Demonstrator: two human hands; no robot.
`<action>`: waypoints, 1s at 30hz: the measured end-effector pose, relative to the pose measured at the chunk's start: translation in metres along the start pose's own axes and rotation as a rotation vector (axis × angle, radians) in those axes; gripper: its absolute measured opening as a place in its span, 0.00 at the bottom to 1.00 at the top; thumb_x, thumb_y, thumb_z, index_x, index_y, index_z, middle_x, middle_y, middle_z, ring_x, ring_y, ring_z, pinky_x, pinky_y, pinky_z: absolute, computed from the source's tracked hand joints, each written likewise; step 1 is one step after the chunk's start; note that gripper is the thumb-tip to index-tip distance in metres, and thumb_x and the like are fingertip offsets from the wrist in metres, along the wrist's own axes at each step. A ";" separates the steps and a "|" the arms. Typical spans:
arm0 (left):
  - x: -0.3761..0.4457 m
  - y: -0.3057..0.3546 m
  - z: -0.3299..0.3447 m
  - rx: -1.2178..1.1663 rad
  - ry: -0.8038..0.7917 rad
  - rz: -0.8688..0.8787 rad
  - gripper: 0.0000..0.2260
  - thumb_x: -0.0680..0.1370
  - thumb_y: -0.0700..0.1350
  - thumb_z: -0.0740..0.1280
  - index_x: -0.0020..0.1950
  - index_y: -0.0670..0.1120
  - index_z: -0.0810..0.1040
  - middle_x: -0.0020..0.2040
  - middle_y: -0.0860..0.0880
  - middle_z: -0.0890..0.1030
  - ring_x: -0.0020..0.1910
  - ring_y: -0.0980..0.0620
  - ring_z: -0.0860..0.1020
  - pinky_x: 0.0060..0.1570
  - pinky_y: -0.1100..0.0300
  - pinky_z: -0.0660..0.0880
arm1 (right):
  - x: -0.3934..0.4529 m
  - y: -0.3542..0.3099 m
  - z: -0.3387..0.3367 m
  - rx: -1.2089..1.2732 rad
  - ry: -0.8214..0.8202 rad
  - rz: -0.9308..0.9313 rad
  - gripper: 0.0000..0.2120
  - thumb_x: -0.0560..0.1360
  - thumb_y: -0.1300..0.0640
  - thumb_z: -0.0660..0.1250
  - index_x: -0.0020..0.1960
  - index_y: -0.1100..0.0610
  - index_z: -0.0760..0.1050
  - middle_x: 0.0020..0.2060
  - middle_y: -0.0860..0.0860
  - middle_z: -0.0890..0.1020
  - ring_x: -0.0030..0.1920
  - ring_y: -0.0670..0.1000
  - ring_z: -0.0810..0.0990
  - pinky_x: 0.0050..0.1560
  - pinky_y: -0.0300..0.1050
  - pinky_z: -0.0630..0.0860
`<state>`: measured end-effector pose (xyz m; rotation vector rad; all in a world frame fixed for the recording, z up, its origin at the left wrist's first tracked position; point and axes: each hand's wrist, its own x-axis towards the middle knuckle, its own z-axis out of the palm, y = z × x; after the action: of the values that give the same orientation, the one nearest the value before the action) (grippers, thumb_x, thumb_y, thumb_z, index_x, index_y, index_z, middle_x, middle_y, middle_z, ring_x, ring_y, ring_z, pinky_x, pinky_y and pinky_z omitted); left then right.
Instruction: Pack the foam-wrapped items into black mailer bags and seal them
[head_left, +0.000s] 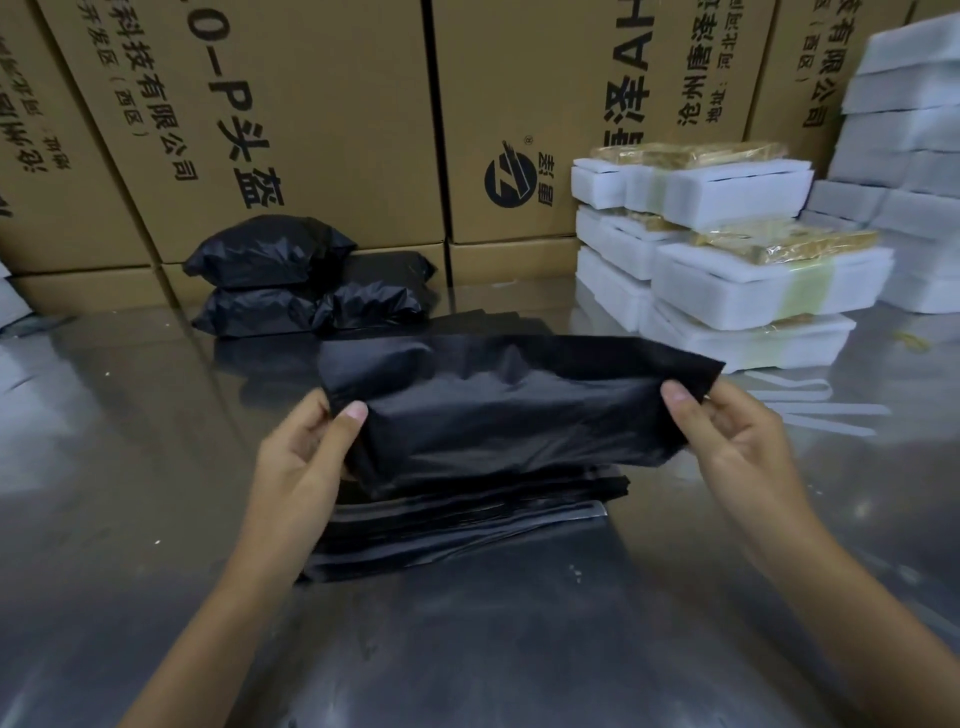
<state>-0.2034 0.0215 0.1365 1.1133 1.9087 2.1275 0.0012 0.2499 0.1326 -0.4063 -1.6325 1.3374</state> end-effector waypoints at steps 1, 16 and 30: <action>0.002 0.002 0.002 0.001 0.025 0.013 0.09 0.79 0.54 0.64 0.55 0.58 0.82 0.52 0.55 0.85 0.51 0.57 0.83 0.44 0.67 0.79 | 0.002 -0.003 0.003 0.005 0.007 -0.001 0.07 0.81 0.58 0.65 0.54 0.51 0.81 0.46 0.45 0.88 0.48 0.42 0.85 0.48 0.32 0.79; 0.072 -0.060 0.041 0.705 -0.027 -0.084 0.08 0.83 0.49 0.63 0.48 0.46 0.76 0.41 0.45 0.80 0.42 0.46 0.78 0.43 0.48 0.75 | 0.064 0.048 0.035 -0.577 0.022 0.285 0.12 0.81 0.57 0.64 0.44 0.65 0.75 0.35 0.55 0.77 0.40 0.56 0.75 0.39 0.48 0.66; 0.074 -0.078 0.055 0.783 -0.221 -0.271 0.13 0.84 0.48 0.58 0.69 0.50 0.68 0.61 0.46 0.80 0.58 0.43 0.78 0.54 0.49 0.74 | 0.072 0.050 0.035 -0.576 -0.109 0.459 0.12 0.80 0.58 0.67 0.40 0.62 0.74 0.35 0.58 0.77 0.44 0.55 0.76 0.41 0.44 0.69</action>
<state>-0.2587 0.1219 0.0993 1.0221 2.6506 1.0655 -0.0783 0.3006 0.1232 -1.1219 -2.0939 1.1981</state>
